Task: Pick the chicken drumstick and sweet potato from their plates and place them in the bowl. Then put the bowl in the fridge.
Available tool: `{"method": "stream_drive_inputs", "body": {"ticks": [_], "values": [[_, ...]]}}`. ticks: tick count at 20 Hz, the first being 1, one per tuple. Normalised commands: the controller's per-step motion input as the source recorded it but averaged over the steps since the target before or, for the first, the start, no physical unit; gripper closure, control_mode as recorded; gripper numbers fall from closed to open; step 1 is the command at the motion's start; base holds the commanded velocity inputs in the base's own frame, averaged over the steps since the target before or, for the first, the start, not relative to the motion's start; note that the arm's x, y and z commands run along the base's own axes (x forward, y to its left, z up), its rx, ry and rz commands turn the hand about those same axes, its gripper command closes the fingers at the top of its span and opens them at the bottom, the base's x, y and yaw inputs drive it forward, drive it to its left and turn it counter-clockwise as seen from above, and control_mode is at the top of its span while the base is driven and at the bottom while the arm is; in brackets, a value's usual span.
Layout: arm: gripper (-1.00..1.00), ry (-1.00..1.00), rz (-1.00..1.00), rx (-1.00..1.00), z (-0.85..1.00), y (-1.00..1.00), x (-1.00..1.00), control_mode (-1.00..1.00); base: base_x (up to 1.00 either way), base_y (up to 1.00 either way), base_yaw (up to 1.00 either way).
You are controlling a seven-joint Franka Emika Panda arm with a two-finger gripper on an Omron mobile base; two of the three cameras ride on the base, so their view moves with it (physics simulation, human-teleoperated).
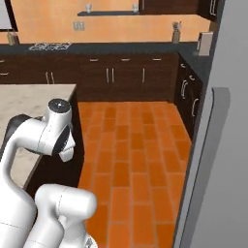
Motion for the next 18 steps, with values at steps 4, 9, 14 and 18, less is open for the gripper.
{"method": "stream_drive_inputs", "body": {"ticks": [4, 9, 14, 18], "values": [[1.00, 0.00, 0.00, 0.00, 0.00, 0.00, 0.00, 1.00, 0.99, -0.10, 0.11], [1.00, 0.00, 0.00, 0.00, 0.00, 0.00, 0.00, 1.00, 1.00, -0.18, 0.11], [1.00, 0.00, 0.00, 0.00, 0.00, 0.00, 0.00, 1.00, 0.97, -0.27, 0.09], [1.00, 0.00, 0.00, 0.00, 0.00, 0.00, 0.00, 1.00, 1.00, -0.29, 0.01]]}}
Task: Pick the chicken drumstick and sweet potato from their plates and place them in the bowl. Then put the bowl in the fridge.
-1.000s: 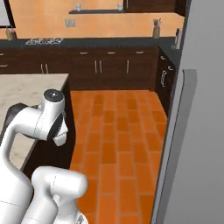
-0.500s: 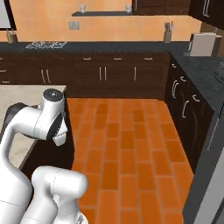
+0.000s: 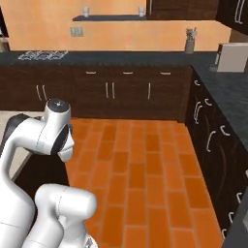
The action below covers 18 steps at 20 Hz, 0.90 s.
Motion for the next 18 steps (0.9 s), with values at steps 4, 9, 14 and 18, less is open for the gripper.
{"method": "stream_drive_inputs", "body": {"ticks": [4, 9, 14, 18], "values": [[1.00, 0.00, 0.00, 0.00, 0.00, 0.00, 0.00, 1.00, 0.90, -0.13, -0.28], [1.00, 0.00, 0.00, 0.00, 0.00, 0.00, 0.00, 1.00, 0.38, -0.03, -0.68], [1.00, 0.00, 0.00, 0.00, 0.00, 0.00, 0.00, 1.00, 0.05, 0.01, -0.72], [1.00, 0.00, 0.00, 0.00, 0.00, 0.00, 0.00, 1.00, 0.02, 0.00, -0.72]]}}
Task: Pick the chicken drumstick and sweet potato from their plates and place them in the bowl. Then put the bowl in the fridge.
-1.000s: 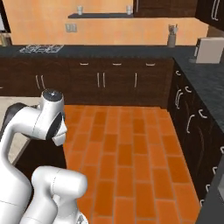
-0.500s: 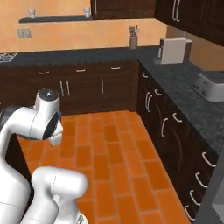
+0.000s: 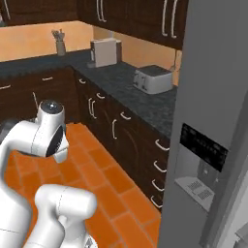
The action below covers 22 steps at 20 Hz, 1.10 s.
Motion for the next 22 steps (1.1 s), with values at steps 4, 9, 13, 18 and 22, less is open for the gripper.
{"method": "stream_drive_inputs", "body": {"ticks": [4, 9, 13, 18, 22], "values": [[1.00, 0.00, 0.00, 0.00, 0.00, 0.00, 0.00, 1.00, 0.13, 0.00, -0.73], [1.00, 0.00, 0.00, 0.00, 0.00, 0.00, 0.00, 1.00, 0.04, 0.00, -0.70], [1.00, 0.00, 0.00, 0.00, 0.00, 0.00, 0.00, 1.00, 0.03, -0.01, -0.66], [1.00, 0.00, 0.00, 0.00, 0.00, 0.00, 0.00, 1.00, 0.08, -0.29, -0.62], [1.00, 0.00, 0.00, 0.00, 0.00, 0.00, 0.00, 1.00, 0.00, -0.87, -0.22]]}}
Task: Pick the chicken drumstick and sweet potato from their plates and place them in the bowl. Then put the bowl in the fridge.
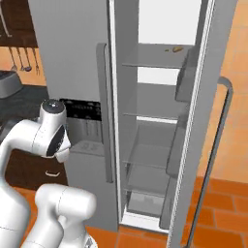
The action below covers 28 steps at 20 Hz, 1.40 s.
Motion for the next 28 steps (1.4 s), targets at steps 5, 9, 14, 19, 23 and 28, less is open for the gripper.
{"method": "stream_drive_inputs", "body": {"ticks": [5, 9, 14, 19, 23, 28], "values": [[1.00, 0.00, 0.00, 0.00, 0.00, 0.00, 0.00, 1.00, 0.04, -0.82, 0.00], [1.00, 0.00, 0.00, 0.00, 0.00, 0.00, 0.00, 1.00, 0.34, 0.07, -0.04], [1.00, 0.00, 0.00, 0.00, 0.00, 0.00, 0.00, 1.00, 0.25, 0.06, -0.08], [1.00, 0.00, 0.00, 0.00, 0.00, 0.00, 0.00, 1.00, 0.41, 0.11, -0.07], [1.00, 0.00, 0.00, 0.00, 0.00, 0.00, 0.00, 1.00, -0.05, 0.11, 0.00], [1.00, -0.24, -0.23, 0.00, 0.06, 0.00, 0.22, -1.00, 0.04, 0.00, 0.00]]}}
